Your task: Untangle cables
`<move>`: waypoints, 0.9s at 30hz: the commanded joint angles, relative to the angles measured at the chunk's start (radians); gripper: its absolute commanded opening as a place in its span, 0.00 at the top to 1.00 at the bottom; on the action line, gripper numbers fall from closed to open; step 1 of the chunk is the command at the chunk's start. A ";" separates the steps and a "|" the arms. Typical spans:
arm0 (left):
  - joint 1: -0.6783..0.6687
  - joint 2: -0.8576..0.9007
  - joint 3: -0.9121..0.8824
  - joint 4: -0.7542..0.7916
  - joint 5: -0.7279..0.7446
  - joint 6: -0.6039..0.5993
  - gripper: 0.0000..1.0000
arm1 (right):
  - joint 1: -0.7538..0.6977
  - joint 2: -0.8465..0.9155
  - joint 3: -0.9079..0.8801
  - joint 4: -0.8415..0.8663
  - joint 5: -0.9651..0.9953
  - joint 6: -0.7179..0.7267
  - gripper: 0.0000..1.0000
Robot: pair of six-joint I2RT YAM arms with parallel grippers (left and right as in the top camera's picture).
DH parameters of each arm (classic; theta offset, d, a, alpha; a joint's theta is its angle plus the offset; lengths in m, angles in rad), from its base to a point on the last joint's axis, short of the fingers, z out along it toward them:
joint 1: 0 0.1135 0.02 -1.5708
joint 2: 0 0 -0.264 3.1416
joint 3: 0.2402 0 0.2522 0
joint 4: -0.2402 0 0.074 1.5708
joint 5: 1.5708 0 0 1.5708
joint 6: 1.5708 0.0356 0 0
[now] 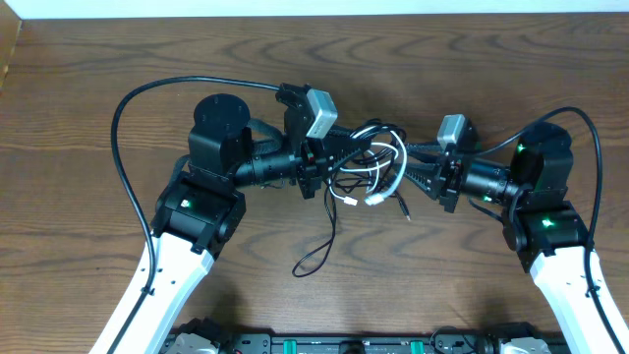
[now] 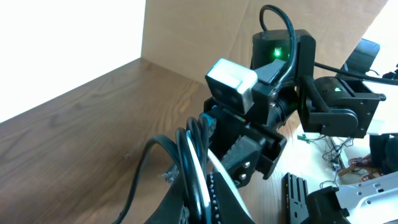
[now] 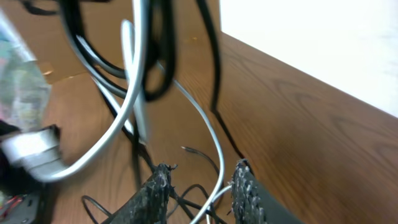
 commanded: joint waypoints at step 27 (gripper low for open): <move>0.003 -0.018 0.016 0.012 -0.257 -0.149 0.92 | -0.004 -0.001 0.001 0.005 0.050 -0.021 0.17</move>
